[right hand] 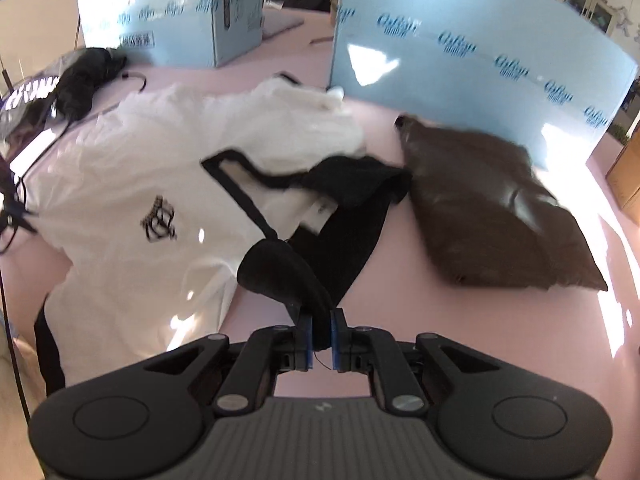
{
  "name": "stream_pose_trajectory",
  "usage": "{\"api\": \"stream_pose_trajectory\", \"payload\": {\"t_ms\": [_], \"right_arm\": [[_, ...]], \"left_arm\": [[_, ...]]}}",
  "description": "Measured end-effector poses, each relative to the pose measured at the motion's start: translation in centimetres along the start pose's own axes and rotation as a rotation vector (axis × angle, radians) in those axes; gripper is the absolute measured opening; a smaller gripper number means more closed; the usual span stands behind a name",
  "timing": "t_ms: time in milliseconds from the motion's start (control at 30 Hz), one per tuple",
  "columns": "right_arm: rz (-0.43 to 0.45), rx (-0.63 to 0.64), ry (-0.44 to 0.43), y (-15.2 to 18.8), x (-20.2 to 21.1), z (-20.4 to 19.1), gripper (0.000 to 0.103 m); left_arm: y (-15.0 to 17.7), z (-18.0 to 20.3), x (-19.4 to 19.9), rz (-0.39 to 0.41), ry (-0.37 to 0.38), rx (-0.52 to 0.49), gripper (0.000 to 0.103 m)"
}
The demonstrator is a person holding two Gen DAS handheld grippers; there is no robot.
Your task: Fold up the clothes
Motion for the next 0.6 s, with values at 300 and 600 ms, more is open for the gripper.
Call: {"api": "stream_pose_trajectory", "payload": {"t_ms": [300,600], "right_arm": [[0.238,-0.267,-0.073,-2.6,5.5,4.7,0.076],[0.163,-0.05,-0.154,-6.5,5.8,1.4,0.082]], "left_arm": [[0.7,-1.9,3.0,0.048,0.043,0.036,0.015],[-0.2,-2.5,7.3,0.263,0.09,0.13,0.085]]}}
Point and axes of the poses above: each gripper's, at about its wrist camera, not at the fingertips, and x roughly against the way its jaws point, z to its right, y to its underside, the point moved 2 cm from there along -x, roughly the way its jaws point, and after that the axes turned 5 degrees about -z, right-handed, at the moved point
